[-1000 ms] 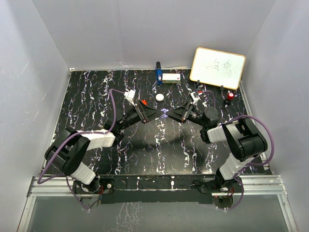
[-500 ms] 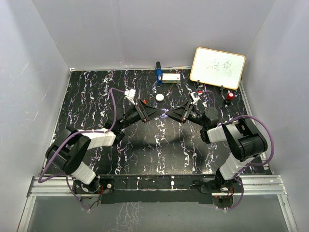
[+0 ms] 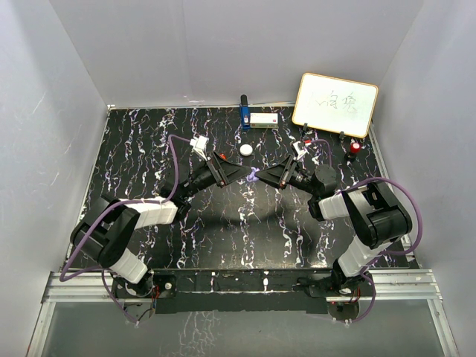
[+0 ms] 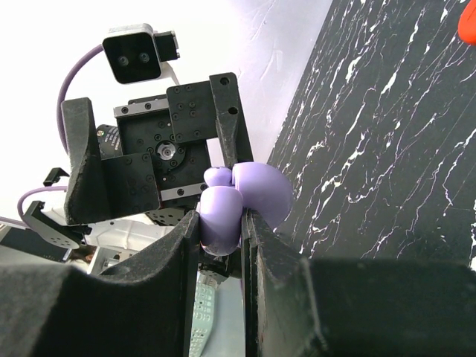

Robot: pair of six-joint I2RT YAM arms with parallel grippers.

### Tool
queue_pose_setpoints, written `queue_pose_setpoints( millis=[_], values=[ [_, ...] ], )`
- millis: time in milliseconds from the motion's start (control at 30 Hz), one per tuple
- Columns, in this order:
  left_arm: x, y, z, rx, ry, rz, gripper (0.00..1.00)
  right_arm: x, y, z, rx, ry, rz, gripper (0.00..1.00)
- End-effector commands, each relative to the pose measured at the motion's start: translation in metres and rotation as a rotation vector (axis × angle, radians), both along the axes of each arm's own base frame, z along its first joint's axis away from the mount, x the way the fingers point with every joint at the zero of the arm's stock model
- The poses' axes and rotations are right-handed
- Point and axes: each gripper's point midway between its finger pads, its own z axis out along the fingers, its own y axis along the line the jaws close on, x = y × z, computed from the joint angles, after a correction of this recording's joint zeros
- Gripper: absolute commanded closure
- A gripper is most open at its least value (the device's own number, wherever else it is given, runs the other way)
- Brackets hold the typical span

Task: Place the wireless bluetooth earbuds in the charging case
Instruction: Adjust the earbud with the charging case.

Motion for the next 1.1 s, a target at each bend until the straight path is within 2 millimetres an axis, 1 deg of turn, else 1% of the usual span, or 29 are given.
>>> queue_pose_setpoints(
  millis=[0,433,900,1000,1067],
  values=[
    [0.006,-0.0009,0.0183,-0.018,-0.065,-0.005,0.01,-0.0043,-0.0002,0.0168,0.029,-0.086,0.007,1.0],
    [0.008,-0.0025,0.0257,-0.024,-0.079,-0.013,0.01,-0.0036,0.0002,0.0151,0.028,-0.081,0.009,1.0],
    [0.0101,-0.0054,0.0249,-0.017,-0.079,-0.021,0.01,-0.0028,0.0005,0.0164,0.03,-0.085,0.01,1.0],
    [0.0121,-0.0014,0.023,-0.01,-0.074,0.004,0.01,-0.0028,0.0005,0.0164,0.03,-0.085,0.01,1.0],
    [0.0153,0.0044,0.0171,0.019,-0.064,0.041,0.01,-0.0028,-0.0001,0.0156,0.03,-0.083,0.007,1.0]
  ],
)
